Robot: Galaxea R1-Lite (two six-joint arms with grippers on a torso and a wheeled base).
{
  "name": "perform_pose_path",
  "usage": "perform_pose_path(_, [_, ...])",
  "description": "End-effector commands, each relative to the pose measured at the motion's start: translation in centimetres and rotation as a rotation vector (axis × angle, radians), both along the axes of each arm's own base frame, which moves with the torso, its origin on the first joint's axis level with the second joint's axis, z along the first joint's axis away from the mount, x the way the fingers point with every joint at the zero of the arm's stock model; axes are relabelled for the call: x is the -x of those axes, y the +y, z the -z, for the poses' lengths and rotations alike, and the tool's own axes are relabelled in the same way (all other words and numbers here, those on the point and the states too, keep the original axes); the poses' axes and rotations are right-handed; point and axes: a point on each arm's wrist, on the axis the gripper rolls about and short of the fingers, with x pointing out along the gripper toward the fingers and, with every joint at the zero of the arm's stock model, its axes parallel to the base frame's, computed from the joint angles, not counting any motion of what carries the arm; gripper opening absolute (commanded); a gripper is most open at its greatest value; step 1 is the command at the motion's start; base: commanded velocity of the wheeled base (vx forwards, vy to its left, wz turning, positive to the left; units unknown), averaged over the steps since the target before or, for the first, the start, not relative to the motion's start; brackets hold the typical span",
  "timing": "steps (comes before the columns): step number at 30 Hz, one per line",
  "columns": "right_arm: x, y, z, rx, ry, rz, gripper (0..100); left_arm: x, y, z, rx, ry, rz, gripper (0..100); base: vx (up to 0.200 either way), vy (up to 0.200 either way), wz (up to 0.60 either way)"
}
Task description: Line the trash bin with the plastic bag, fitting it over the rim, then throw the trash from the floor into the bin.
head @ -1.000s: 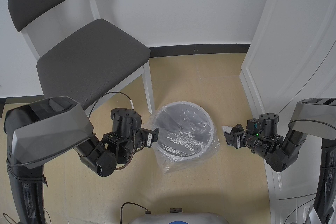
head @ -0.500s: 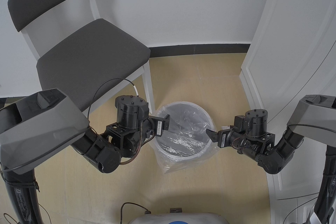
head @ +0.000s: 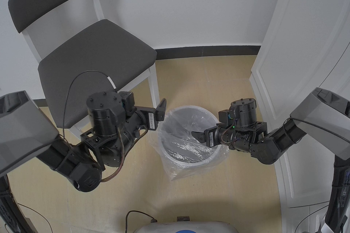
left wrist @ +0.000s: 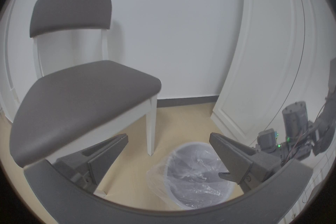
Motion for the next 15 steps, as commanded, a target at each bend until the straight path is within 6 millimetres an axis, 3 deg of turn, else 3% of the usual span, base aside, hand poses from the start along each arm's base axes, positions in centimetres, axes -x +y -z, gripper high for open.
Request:
perform_pose_path(1, [-0.1,0.6,2.5,-0.097,-0.043,-0.005,100,1.4,1.8,-3.4,0.055,-0.088,-0.022,100,0.0,0.0,0.0])
perform_pose_path(6, [0.0,0.7,4.7,-0.2,-0.025,0.018,100,2.3,2.3,-5.1,0.053,-0.138,-0.021,100,0.0,0.0,0.0])
perform_pose_path(15, [-1.2,1.6,7.7,-0.245,-0.059,-0.011,100,1.4,3.9,-4.1,0.006,-0.115,-0.039,100,0.0,0.0,0.0])
